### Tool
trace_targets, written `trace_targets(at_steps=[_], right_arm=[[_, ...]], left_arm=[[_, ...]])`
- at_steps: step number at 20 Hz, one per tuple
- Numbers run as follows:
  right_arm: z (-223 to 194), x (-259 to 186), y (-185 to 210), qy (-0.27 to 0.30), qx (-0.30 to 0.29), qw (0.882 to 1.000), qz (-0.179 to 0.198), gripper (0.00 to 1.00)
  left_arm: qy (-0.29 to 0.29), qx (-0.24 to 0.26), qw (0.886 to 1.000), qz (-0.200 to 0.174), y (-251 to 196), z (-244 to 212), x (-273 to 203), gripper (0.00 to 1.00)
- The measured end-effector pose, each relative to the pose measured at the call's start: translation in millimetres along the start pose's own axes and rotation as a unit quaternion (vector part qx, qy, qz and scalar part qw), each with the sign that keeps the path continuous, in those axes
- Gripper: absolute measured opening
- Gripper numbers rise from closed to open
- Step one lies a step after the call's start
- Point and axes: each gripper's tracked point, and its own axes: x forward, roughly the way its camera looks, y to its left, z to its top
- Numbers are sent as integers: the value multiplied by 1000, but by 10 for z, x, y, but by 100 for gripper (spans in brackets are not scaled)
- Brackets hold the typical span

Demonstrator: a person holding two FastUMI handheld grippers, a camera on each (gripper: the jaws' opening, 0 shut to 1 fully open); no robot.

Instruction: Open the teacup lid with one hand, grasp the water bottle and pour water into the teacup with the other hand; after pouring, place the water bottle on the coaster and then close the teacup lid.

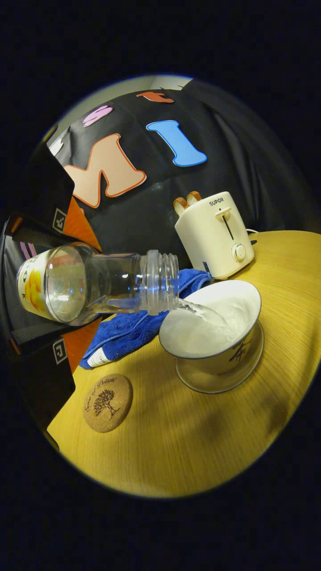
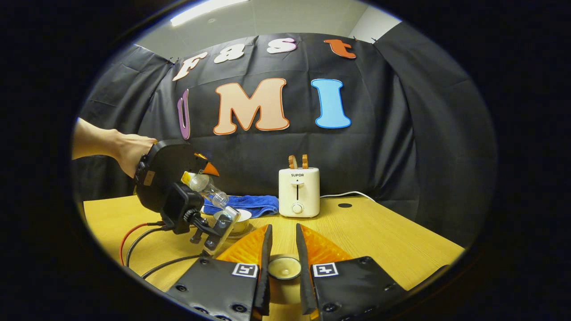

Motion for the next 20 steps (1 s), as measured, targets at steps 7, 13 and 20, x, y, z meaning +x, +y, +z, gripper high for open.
trace_targets(at_steps=[7,13,20], right_arm=[[-3,3,5,0,0,1000,1,31],[-6,-5,6,0,0,1000,3,30],[-6,4,6,0,0,1000,3,30]], left_arm=[[3,44,999,-1,36,30,-33,70],[0,66,998,-3,61,29,-34,70],[-4,82,997,-1,88,57,-41,70]])
